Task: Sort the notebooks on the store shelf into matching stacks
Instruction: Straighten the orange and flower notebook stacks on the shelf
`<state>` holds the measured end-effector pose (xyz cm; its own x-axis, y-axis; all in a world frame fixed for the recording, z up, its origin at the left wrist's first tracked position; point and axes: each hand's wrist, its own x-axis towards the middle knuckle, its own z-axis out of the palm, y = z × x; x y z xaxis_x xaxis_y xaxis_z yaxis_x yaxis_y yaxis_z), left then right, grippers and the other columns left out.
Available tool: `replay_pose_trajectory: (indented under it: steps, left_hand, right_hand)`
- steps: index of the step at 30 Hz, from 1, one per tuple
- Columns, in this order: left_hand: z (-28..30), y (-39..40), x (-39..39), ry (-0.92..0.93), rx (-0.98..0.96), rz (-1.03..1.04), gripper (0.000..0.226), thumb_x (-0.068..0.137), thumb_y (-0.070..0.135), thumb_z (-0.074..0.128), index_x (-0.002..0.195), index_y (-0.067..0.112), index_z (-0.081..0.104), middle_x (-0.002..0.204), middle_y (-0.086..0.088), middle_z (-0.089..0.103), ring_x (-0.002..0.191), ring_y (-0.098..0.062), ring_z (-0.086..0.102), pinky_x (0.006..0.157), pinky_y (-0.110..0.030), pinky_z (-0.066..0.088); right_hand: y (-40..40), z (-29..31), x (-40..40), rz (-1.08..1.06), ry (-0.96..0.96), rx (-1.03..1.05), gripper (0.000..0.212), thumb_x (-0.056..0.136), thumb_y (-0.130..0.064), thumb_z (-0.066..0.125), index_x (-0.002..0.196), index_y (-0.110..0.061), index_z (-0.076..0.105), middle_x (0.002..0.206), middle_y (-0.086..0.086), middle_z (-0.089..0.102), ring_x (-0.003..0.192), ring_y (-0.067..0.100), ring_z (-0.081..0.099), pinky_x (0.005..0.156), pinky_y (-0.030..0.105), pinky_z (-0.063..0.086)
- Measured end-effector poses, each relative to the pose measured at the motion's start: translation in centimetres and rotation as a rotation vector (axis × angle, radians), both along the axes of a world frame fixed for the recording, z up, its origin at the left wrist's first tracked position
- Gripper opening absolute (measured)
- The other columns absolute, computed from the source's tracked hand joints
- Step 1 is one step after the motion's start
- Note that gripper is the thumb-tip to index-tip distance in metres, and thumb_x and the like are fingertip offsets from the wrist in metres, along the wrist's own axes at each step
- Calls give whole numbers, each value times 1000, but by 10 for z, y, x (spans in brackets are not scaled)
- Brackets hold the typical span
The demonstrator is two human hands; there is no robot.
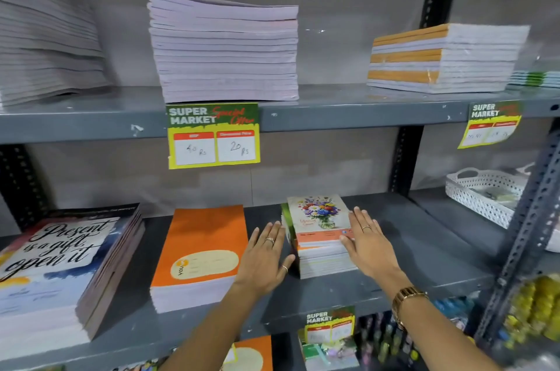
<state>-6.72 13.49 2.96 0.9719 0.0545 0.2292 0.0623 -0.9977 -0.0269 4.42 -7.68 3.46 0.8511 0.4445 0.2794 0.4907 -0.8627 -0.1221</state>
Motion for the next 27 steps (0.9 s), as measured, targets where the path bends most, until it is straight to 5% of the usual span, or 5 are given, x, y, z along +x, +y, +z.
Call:
replay_pose_trajectory:
  steps: [4,8,13,20,27]
  left_hand:
    - [1,-18,21,25,-69,-7,85,80,64,-3,147,12,-2,159,-7,2,147,-20,-3,118,-37,-7]
    - [1,-30,36,60,-149,8,77,91,60,17,147,12,-2,159,-7,3,147,-21,-2,119,-39,-5]
    - [-7,-34,41,91,-235,36,77,92,58,23,148,11,-4,159,-7,0,147,-21,-3,120,-39,-3]
    - [-11,-40,42,54,-329,49,71,95,51,24,148,13,-5,159,-8,1,147,-20,-1,120,-35,0]
    - [-15,-47,41,63,-491,59,67,95,49,29,148,23,-5,160,-3,-3,146,-23,9,115,-43,28]
  right_hand:
    - [1,6,15,23,136,29,65,97,-45,31,149,-9,15,159,8,17,147,22,13,119,35,13]
    - [6,17,19,-7,300,169,65,96,-47,35,147,-10,18,145,15,43,135,33,36,101,43,42]
    - [13,24,26,-54,458,465,63,97,-41,40,144,-4,22,134,16,54,126,31,47,98,38,43]
    - [14,16,44,-114,540,700,26,93,-15,53,116,-5,60,106,15,70,79,22,64,64,24,49]
    - [9,13,50,-124,637,865,28,92,0,51,119,-2,58,110,17,68,98,32,67,88,41,54]
